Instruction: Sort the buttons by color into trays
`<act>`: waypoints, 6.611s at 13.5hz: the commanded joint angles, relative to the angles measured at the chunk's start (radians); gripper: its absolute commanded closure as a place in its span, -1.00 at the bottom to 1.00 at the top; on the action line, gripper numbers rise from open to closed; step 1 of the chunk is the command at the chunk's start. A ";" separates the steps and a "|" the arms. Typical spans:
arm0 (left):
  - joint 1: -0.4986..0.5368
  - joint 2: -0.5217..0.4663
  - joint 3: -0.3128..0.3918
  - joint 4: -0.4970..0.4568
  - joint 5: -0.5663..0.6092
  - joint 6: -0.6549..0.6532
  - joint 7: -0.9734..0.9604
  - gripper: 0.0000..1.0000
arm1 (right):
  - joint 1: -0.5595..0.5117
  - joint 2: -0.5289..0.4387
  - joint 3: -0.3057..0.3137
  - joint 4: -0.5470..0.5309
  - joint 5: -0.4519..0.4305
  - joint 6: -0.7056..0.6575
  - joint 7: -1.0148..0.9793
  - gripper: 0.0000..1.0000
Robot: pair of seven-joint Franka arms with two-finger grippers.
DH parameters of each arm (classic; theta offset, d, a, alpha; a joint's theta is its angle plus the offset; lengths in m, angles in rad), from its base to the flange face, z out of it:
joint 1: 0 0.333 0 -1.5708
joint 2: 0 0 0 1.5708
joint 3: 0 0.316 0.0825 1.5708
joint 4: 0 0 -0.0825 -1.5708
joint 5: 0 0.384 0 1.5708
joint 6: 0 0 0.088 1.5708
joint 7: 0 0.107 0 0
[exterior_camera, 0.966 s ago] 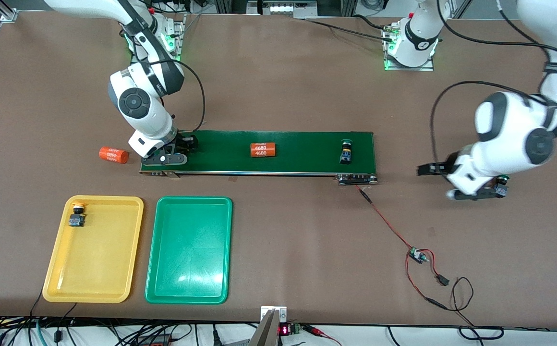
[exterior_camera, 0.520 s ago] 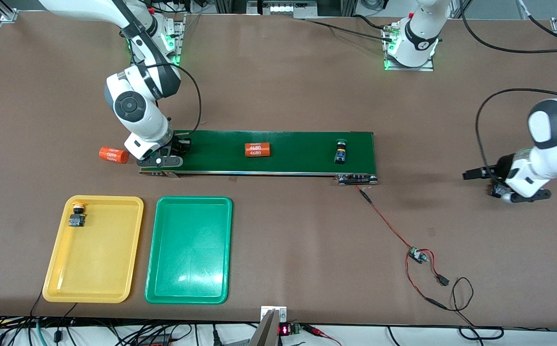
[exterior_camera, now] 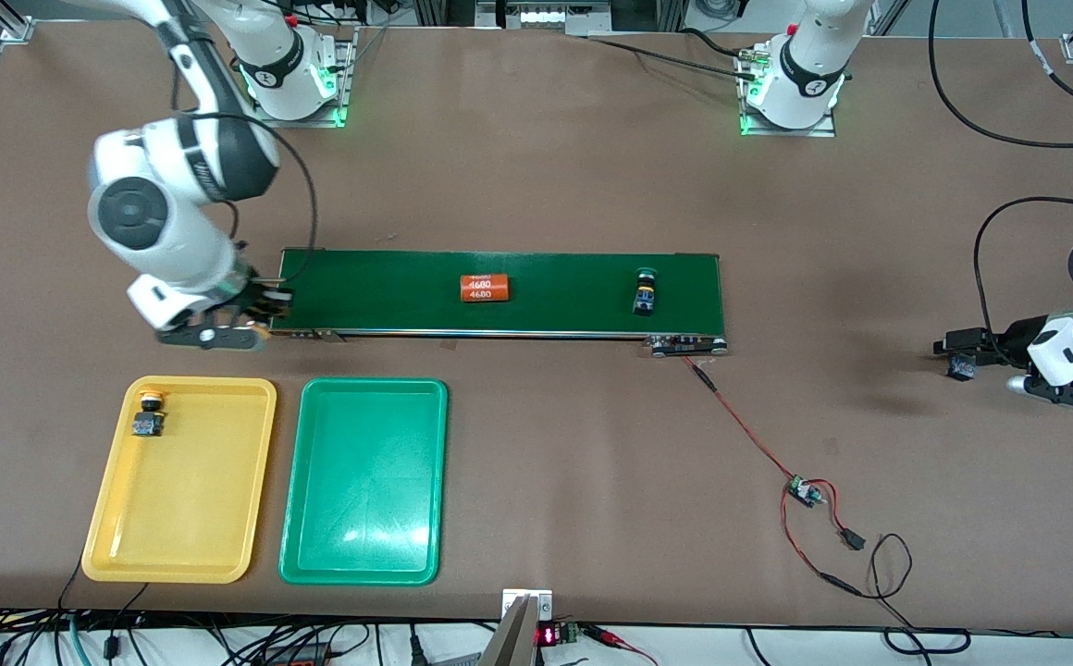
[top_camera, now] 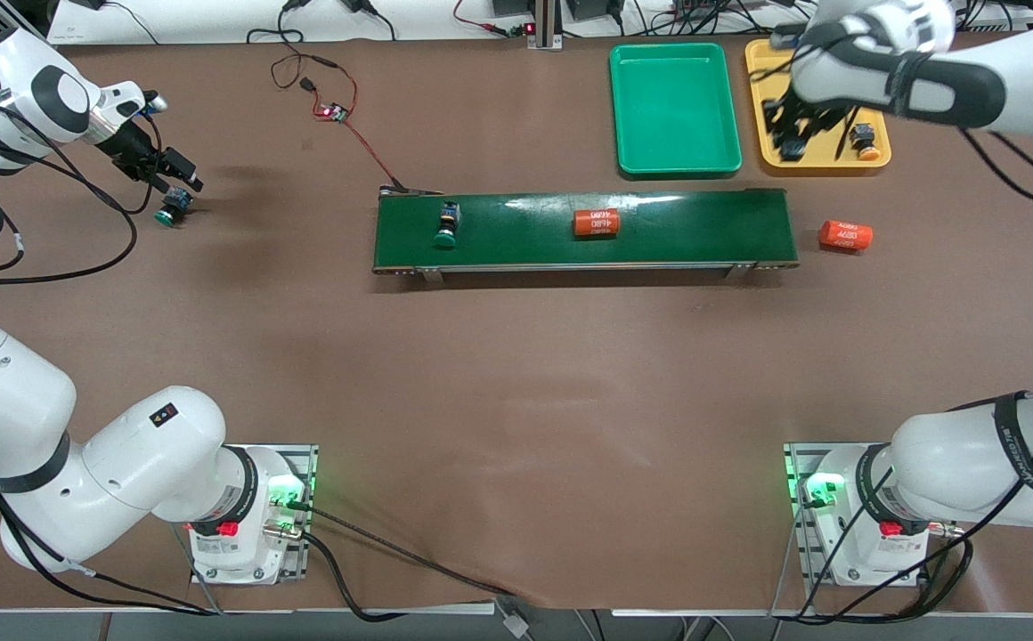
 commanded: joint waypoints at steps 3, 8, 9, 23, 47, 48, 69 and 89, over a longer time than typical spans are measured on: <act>-0.010 0.050 -0.011 0.083 0.134 -0.014 0.048 -1.00 | -0.062 0.107 -0.040 0.189 0.002 -0.043 -0.235 0.70; 0.010 0.081 -0.010 0.071 0.137 0.084 0.149 -1.00 | -0.085 0.291 -0.101 0.358 -0.010 -0.032 -0.405 0.70; 0.010 0.084 -0.010 0.068 0.137 0.085 0.151 -1.00 | -0.083 0.334 -0.128 0.380 -0.010 -0.014 -0.442 0.70; 0.047 0.080 -0.010 0.016 0.137 0.161 0.315 0.88 | -0.082 0.546 -0.187 0.429 -0.002 0.210 -0.473 0.57; -0.474 -0.351 -0.050 -0.246 -0.113 0.005 -0.562 1.00 | -0.008 0.215 -0.185 0.407 0.071 -0.250 -0.317 -1.00; -0.491 -0.353 -0.050 -0.263 -0.115 0.030 -0.600 1.00 | -0.008 0.197 -0.184 0.407 0.071 -0.270 -0.297 -1.00; -0.718 -0.371 -0.100 -0.418 -0.142 0.291 -0.851 1.00 | 0.053 -0.391 -0.166 -0.253 0.270 -0.030 -0.217 -1.00; -0.700 -0.377 -0.083 -0.403 -0.139 0.375 -0.723 -1.00 | 0.085 -0.272 0.068 -0.329 0.262 0.196 0.139 -1.00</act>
